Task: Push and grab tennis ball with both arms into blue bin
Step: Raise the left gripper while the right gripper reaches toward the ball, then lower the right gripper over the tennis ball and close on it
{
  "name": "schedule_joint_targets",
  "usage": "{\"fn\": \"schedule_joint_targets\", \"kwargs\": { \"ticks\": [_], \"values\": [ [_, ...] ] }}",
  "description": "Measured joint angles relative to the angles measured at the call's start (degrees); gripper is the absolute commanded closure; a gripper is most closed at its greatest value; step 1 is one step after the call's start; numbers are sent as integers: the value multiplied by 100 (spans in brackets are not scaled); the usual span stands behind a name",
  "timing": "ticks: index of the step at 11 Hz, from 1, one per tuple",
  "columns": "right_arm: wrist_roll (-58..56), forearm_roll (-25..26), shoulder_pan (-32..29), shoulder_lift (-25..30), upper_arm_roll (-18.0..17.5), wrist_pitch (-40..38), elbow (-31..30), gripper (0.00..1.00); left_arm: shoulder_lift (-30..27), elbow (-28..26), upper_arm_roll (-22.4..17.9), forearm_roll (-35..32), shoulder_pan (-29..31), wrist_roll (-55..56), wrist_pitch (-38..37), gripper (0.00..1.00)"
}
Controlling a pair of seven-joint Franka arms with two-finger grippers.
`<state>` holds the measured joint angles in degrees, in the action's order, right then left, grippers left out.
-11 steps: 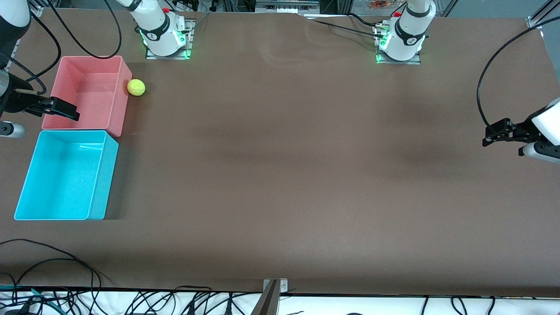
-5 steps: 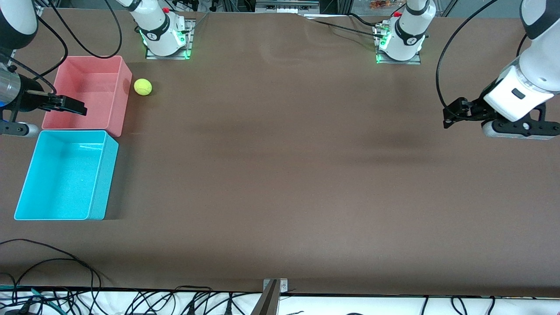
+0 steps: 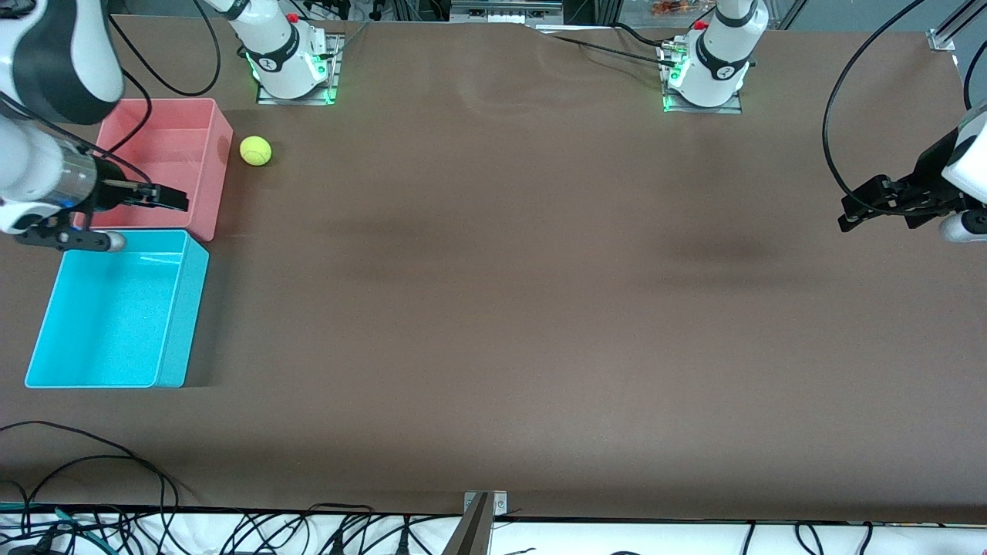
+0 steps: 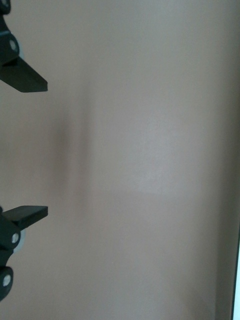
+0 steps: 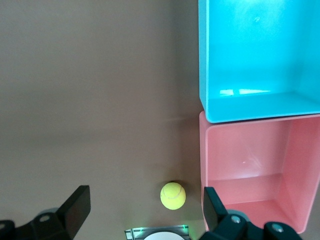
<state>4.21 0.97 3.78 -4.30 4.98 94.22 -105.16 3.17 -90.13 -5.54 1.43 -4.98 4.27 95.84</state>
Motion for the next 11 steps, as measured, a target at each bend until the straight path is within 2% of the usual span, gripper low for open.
{"fn": "schedule_joint_targets", "kwargs": {
  "ticks": [3,5,8,11],
  "values": [
    [0,0,2,543,-63,710,-1553,0,-25,-29,11,117,35,-17,143,0],
    [2,0,3,954,-105,1028,-2381,0,-48,-121,26,117,35,-68,216,0],
    [2,0,3,1119,-112,1195,-3034,0,-48,-254,55,117,32,-96,218,0],
    [-21,127,16,760,-246,1243,-3377,0,-48,-293,63,117,32,-97,221,0]
  ]
}}
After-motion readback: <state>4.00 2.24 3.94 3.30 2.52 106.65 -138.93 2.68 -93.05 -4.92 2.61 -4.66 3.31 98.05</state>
